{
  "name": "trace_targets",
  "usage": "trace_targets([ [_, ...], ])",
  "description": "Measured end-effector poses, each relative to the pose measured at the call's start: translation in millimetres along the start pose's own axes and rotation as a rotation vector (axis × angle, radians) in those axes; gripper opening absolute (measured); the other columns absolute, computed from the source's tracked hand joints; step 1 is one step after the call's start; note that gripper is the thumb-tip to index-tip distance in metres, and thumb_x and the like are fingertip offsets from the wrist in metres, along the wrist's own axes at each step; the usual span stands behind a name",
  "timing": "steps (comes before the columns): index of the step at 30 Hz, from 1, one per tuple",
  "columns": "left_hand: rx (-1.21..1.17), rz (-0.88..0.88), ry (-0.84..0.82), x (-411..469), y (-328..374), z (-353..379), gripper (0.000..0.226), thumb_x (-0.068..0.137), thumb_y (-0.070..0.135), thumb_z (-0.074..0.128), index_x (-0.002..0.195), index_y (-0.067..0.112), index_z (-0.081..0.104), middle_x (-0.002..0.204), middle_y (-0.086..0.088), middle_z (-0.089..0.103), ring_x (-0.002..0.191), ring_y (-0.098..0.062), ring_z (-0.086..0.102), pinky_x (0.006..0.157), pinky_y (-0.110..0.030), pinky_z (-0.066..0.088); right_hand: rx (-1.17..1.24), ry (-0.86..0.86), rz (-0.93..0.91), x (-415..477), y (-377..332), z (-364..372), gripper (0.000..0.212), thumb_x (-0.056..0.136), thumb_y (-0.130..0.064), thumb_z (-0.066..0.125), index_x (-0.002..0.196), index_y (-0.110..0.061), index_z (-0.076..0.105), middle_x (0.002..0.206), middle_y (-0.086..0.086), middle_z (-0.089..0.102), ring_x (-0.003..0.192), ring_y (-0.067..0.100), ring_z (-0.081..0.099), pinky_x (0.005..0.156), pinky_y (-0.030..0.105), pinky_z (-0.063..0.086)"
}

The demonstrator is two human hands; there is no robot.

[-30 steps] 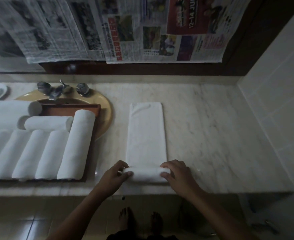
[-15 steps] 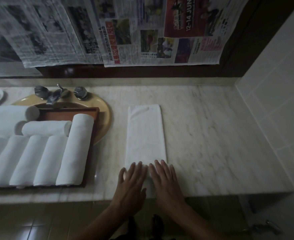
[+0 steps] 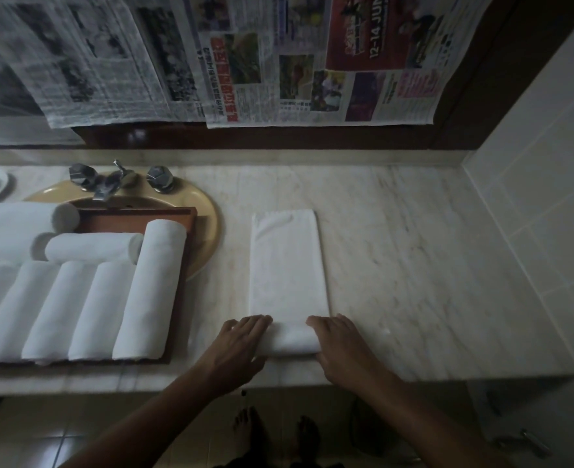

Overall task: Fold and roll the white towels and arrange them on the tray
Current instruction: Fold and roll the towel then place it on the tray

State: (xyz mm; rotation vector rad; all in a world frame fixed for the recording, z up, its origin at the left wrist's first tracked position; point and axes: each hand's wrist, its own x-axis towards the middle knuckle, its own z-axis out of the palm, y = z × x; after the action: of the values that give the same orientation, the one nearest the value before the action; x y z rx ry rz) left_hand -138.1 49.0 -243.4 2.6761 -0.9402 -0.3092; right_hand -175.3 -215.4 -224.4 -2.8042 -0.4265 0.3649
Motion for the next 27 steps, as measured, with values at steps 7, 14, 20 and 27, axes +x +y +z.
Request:
trace_targets([
  [7,-0.247,-0.033,-0.01,-28.9,4.1,-2.7,0.055,0.093,0.06,0.058,0.14,0.034,0.044,0.143,0.02,0.049,0.121,-0.002,0.053,0.1,-0.023,0.039,0.306,-0.115,0.044,-22.3,7.4,-7.0,0.05,0.087,-0.05,0.067,0.133,-0.035,0.052,0.131,-0.013,0.05,0.118,0.013,0.053,0.098,0.029,0.044],
  [14,-0.45,-0.116,0.004,-22.6,0.6,-8.9,0.054,0.095,0.064,0.057,0.138,0.032,0.057,0.133,0.024,0.049,0.112,0.002,0.057,0.093,-0.026,0.051,0.223,-0.081,0.095,-21.3,11.2,-4.0,0.052,0.1,-0.056,0.032,0.14,-0.033,0.054,0.137,-0.012,0.053,0.121,0.011,0.047,0.102,0.031,0.037],
  [20,-0.487,-0.22,0.01,-11.8,-4.4,-7.0,0.058,0.089,0.067,0.054,0.129,0.028,0.067,0.121,0.014,0.053,0.111,-0.004,0.054,0.094,-0.03,0.049,0.059,0.361,0.12,-18.7,-11.1,4.7,0.04,0.101,-0.044,0.042,0.123,-0.025,0.069,0.119,-0.003,0.066,0.108,0.02,0.057,0.087,0.039,0.051],
  [27,-0.551,-0.371,-0.094,10.7,-4.9,-20.9,0.07,0.076,0.076,0.047,0.119,0.026,0.07,0.108,0.009,0.058,0.098,-0.008,0.06,0.085,-0.027,0.044,-0.051,0.326,0.014,-33.9,-46.2,34.0,0.052,0.098,-0.021,0.056,0.15,-0.019,0.05,0.157,0.01,0.046,0.146,0.034,0.039,0.12,0.057,0.03],
])
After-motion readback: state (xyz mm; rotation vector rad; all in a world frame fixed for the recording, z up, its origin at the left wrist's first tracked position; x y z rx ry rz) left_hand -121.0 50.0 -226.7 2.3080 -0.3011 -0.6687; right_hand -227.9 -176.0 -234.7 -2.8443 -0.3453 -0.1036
